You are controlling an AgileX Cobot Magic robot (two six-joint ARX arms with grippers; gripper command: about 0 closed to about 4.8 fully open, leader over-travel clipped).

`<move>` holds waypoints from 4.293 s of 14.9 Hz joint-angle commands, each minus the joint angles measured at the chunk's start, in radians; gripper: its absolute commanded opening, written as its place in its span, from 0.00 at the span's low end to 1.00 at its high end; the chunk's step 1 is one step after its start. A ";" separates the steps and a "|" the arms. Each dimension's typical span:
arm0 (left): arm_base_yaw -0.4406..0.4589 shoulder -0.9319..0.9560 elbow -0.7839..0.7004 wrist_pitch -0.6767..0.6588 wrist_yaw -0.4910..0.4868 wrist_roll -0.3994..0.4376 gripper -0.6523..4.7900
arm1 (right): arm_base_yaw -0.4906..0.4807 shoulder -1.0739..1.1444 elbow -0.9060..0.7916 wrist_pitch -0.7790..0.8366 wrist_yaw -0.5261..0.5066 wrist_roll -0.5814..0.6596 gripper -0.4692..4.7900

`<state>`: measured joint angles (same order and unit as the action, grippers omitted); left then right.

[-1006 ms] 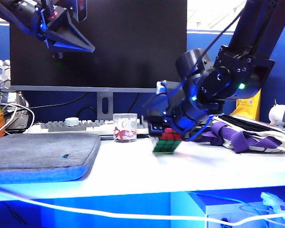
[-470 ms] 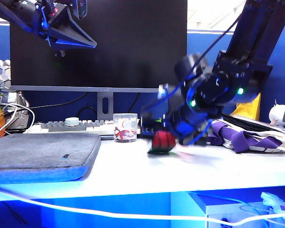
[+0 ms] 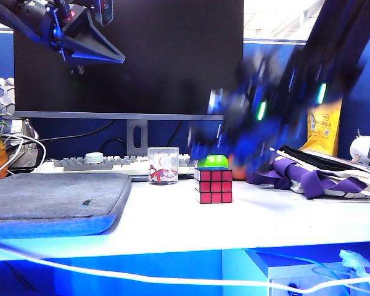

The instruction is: Rotate the Rubik's Cube so that its red face is facing towards you.

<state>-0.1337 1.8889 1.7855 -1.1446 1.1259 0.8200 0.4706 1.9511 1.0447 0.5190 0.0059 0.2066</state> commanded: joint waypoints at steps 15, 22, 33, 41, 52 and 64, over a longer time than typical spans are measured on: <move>0.019 -1.198 -0.978 0.687 -0.718 -0.485 0.11 | 0.103 -1.214 -0.602 -0.327 0.127 -0.146 0.11; 0.019 -1.561 -1.360 0.924 -0.809 -0.861 0.11 | 0.104 -1.294 -0.894 -0.190 0.081 -0.062 0.11; 0.018 -1.561 -1.614 1.102 -0.729 -0.719 0.11 | 0.103 -1.290 -1.030 -0.049 0.070 -0.083 0.11; 0.018 -1.561 -1.613 1.130 -0.612 -0.793 0.33 | 0.103 -1.290 -1.029 -0.025 0.069 -0.080 0.11; 0.034 -1.867 -1.661 1.070 -0.609 -0.793 0.33 | -0.120 -1.816 -1.044 -0.276 0.018 -0.080 0.11; 0.082 -1.883 -1.775 1.020 -0.609 -0.793 0.33 | -0.246 -1.949 -1.043 -0.371 0.018 -0.080 0.11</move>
<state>-0.0544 0.0074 0.0074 -0.1169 0.5144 0.0284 0.2234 0.0017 0.0105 0.1368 0.0254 0.1265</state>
